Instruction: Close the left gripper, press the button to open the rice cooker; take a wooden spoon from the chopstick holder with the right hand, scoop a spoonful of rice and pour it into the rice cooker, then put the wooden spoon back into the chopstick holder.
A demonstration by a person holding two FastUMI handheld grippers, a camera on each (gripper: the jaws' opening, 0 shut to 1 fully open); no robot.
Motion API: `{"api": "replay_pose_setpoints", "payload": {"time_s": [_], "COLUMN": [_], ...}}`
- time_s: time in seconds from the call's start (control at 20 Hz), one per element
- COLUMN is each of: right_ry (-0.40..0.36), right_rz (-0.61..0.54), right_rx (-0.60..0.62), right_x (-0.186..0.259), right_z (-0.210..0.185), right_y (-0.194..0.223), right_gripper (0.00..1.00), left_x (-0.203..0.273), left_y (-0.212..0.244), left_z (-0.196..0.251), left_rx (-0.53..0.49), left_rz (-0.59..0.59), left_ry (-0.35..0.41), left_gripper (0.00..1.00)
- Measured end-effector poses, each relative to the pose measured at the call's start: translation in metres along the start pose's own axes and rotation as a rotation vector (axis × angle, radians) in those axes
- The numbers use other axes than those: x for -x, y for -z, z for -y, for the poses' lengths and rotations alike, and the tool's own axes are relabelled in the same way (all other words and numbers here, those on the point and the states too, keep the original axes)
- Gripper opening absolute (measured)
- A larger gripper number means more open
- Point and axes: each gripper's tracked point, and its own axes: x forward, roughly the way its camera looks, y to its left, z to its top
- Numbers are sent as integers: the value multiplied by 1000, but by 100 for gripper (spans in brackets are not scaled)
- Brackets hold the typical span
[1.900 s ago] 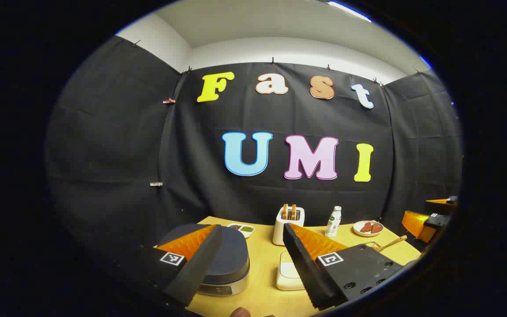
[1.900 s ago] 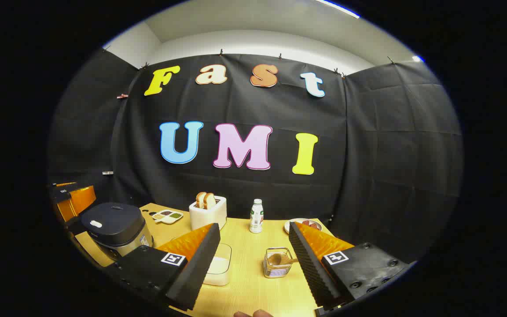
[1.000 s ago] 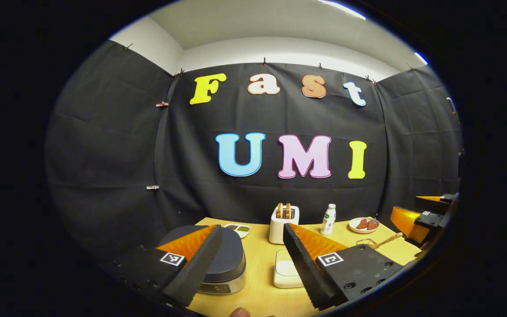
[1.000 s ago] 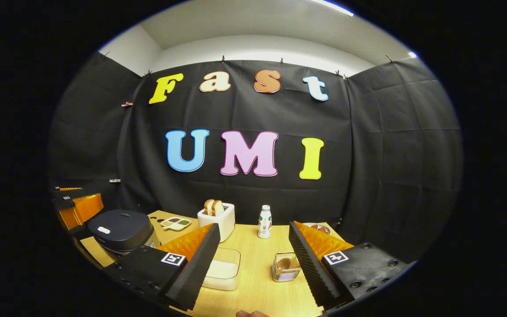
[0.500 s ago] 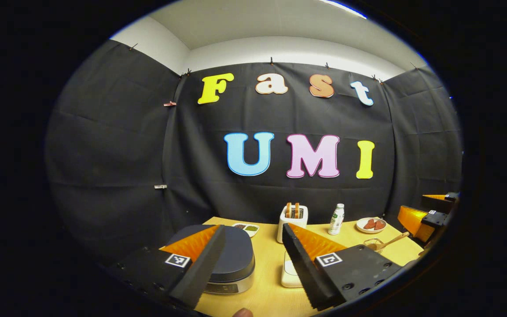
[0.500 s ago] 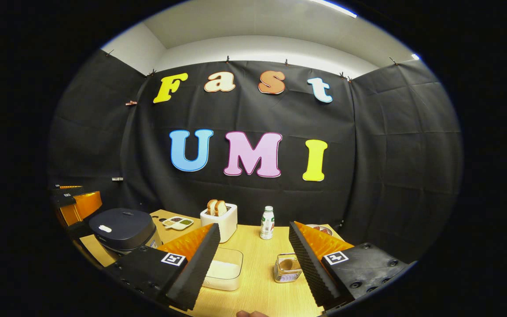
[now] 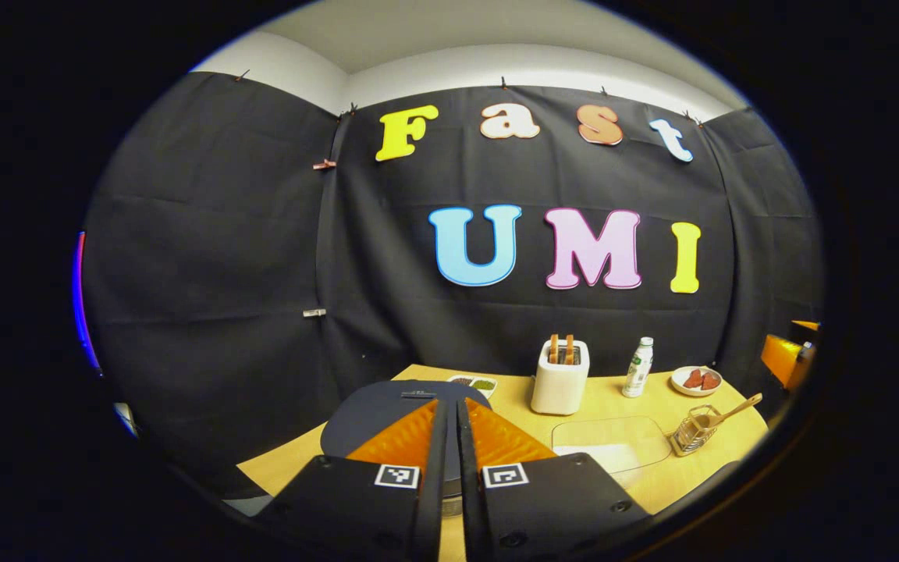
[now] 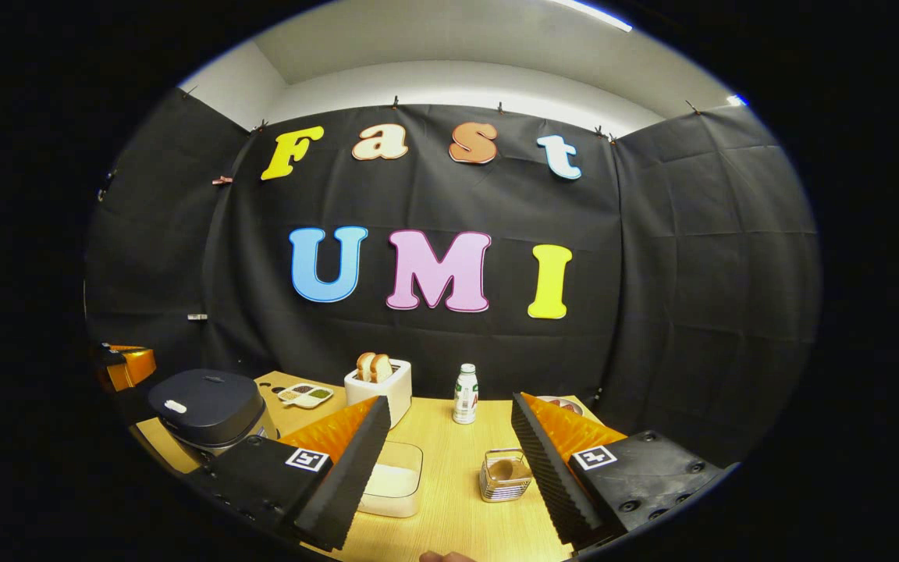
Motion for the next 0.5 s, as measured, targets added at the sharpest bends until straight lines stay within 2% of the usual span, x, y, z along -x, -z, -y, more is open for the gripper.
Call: {"api": "replay_pose_setpoints", "payload": {"time_s": [0.3,0.5], "right_ry": [-6,-10], "right_rz": [-12,-20], "right_rx": [8,12], "right_x": [-9,-13], "right_z": [-11,-15], "right_y": [5,9], "right_gripper": [97,96], "left_x": [-37,-56], "left_y": [43,71], "left_z": [-11,-31], "left_rx": [-63,16], "left_rz": [-117,-209], "left_ry": [49,28], "left_gripper": [6,6]}}
